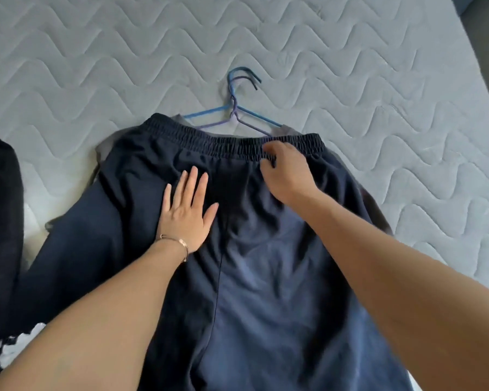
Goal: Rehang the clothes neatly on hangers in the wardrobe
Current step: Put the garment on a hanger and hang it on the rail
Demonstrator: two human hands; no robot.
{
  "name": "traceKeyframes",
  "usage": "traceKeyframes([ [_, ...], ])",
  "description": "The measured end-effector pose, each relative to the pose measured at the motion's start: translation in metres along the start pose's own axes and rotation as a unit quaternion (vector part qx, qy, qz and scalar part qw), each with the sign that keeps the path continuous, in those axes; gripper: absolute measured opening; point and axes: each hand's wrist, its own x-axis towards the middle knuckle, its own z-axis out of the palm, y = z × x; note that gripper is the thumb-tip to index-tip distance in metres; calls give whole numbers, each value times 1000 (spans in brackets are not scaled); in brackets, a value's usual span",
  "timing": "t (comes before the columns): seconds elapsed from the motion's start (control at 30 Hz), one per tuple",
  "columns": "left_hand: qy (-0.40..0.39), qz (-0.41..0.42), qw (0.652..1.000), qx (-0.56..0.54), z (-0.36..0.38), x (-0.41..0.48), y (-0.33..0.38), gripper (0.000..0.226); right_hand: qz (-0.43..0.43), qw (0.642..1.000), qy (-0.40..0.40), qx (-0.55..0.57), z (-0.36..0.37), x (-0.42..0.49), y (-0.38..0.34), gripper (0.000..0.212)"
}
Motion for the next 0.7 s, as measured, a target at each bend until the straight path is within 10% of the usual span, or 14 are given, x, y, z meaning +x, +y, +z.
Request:
traceKeyframes([
  [0.47, 72, 48, 996, 21, 20, -1, -10, 64, 38, 996, -20, 82, -2, 73, -32, 41],
  [0.7, -32, 29, 997, -62, -17, -2, -8, 62, -25, 997, -21, 74, -46, -21, -54, 21],
])
